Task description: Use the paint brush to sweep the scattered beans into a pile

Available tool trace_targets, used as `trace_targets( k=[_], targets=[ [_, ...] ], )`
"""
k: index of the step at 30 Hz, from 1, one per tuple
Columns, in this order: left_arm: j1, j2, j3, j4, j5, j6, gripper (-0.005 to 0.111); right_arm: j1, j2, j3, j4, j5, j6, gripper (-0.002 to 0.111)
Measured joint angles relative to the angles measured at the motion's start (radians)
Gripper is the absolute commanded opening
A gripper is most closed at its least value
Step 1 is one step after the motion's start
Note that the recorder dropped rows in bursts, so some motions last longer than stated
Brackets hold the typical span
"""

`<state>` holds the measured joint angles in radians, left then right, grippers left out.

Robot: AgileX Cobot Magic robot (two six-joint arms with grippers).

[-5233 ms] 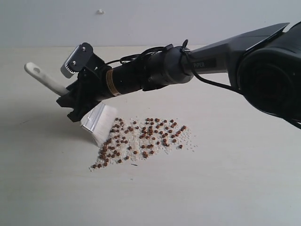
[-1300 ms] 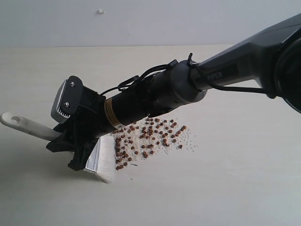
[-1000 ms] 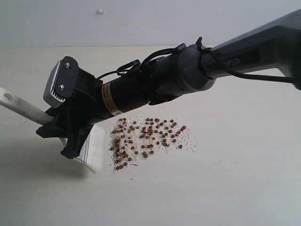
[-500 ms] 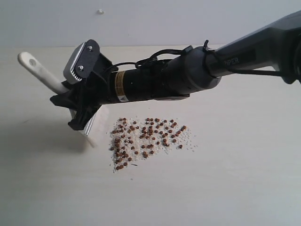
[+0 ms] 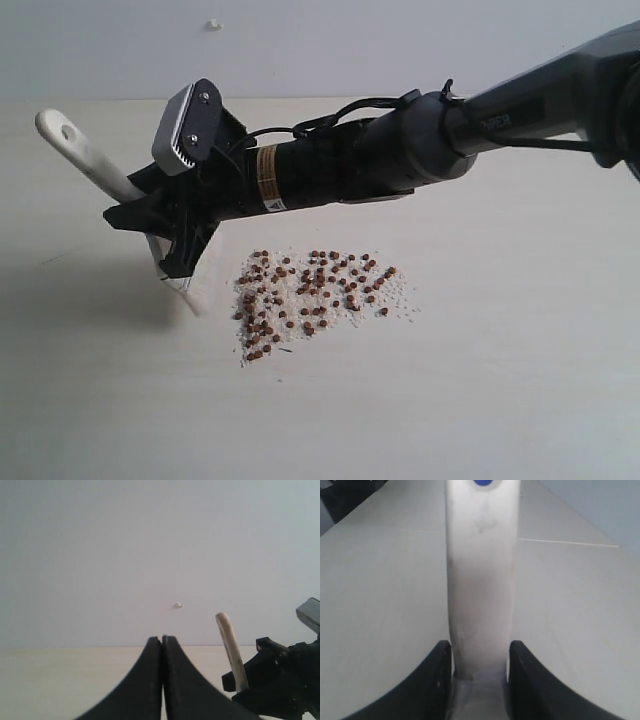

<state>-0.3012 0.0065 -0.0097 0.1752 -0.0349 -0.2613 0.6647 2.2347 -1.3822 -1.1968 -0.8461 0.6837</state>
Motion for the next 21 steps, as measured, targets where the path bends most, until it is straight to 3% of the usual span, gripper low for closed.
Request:
trace_targets(
  k=[21],
  targets=[
    [0.000, 0.000, 0.000, 0.000, 0.000, 0.000, 0.000, -0.011, 0.089, -0.079, -0.121, 0.022, 0.228, 0.000]
  ],
)
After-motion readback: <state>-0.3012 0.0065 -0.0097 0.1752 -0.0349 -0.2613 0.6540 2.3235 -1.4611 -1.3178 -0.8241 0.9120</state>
